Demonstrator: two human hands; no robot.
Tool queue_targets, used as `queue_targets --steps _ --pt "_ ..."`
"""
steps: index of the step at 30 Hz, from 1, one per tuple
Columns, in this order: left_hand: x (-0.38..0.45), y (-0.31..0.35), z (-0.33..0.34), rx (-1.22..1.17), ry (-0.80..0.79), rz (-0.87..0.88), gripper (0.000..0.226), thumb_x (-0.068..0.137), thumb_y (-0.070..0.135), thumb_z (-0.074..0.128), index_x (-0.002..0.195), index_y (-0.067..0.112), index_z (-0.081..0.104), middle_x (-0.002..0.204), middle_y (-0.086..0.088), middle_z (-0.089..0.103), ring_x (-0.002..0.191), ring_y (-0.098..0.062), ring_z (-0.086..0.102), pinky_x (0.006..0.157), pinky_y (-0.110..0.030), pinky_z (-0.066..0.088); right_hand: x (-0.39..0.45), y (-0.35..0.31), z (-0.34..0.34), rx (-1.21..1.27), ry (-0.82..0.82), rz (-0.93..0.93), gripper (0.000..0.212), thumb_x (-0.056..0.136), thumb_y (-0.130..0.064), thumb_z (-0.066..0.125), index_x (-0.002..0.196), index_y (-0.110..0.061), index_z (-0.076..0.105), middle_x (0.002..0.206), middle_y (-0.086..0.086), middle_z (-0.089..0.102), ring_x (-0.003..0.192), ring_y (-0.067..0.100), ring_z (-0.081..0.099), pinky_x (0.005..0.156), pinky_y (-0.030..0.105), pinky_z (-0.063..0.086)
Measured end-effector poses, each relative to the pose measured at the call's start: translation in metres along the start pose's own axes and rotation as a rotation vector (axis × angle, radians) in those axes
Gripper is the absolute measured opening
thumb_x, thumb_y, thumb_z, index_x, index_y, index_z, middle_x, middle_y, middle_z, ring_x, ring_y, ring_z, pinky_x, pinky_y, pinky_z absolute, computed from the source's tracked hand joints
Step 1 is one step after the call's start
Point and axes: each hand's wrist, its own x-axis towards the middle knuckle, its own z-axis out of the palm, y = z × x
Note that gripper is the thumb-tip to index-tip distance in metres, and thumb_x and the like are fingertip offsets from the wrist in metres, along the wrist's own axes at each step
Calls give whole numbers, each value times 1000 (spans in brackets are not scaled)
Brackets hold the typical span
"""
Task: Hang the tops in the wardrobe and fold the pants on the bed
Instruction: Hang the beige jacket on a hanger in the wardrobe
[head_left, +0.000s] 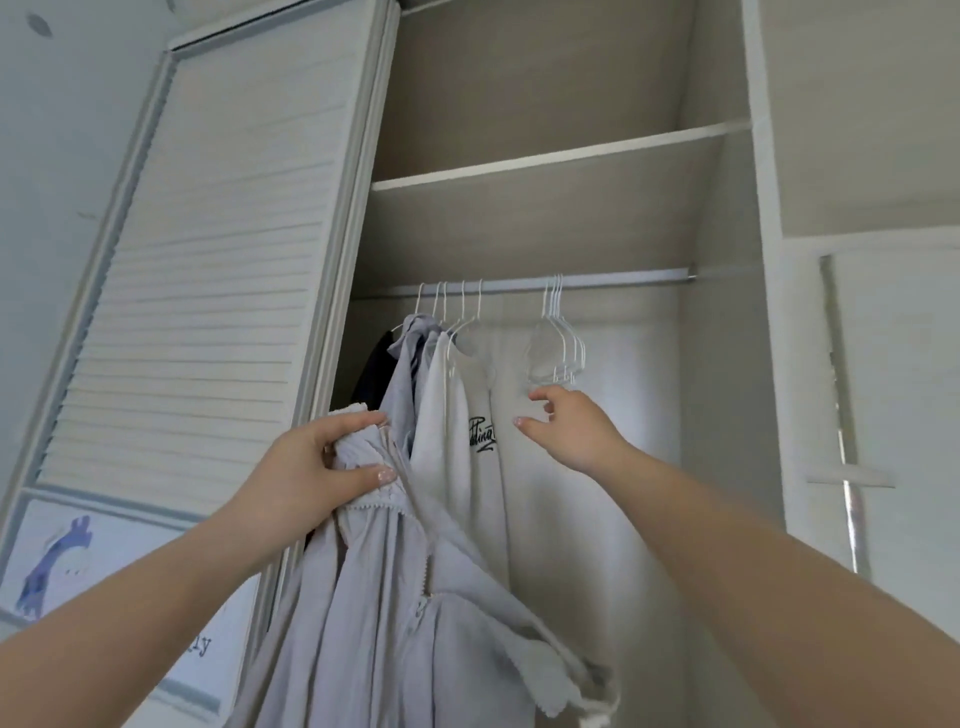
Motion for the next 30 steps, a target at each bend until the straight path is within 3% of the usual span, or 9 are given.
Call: queue_targets --steps 6,9,13,16,19,24,26,28,30 --pt "53 -37 23 -59 -28 29 51 71 13 81 113 35 62 103 31 55 86 22 56 68 4 41 53 -7 29 -86 41 -78 56 89 -39 59 139 -20 43 139 11 40 125 24 47 100 30 38" --pt "80 -55 33 -60 -25 60 51 71 17 81 112 39 61 99 32 54 82 26 54 63 5 40 90 11 28 -206 163 -87 56 91 -40 56 140 -19 43 144 9 38 133 26 37 105 33 33" --pt "119 -67 44 -53 -18 91 51 71 23 81 114 43 60 104 32 57 86 19 57 70 -5 43 140 49 2 -424 431 -86 51 93 -41 50 138 -18 46 146 9 38 136 26 31 110 37 25" --pt "152 -73 54 -37 13 121 50 71 25 80 111 46 59 103 31 56 89 12 59 73 -9 42 176 81 -18 -523 434 -4 51 95 -40 45 139 -15 44 150 11 33 139 28 28 110 39 25" --pt "182 -78 66 -66 32 137 51 72 25 80 115 44 59 109 26 57 98 4 56 79 -16 42 204 100 -26 -411 348 116 48 99 -37 37 133 -4 47 141 19 44 129 34 40 99 37 36" --pt "215 -86 90 -79 28 166 52 75 20 78 121 33 60 118 10 61 102 -3 59 83 -18 44 228 108 -18 -101 301 211 47 103 -29 28 90 3 60 102 22 64 105 37 60 82 34 44" --pt "223 -92 100 -84 15 157 55 74 20 79 125 30 60 119 9 63 104 -5 60 90 -22 45 238 113 -16 203 323 244 36 101 -22 34 77 -5 54 87 17 63 88 34 66 77 37 52" --pt "228 -98 110 -73 20 157 57 74 21 79 126 30 59 119 10 62 105 -4 58 93 -24 44 243 115 -13 467 317 296 23 95 -13 46 76 -8 56 77 13 63 65 24 63 59 29 55" --pt "233 -105 119 -61 22 162 57 74 21 79 126 30 58 119 10 61 104 -3 58 91 -20 44 247 116 -9 539 263 314 19 88 -6 54 70 -8 59 68 9 65 56 16 60 48 21 51"
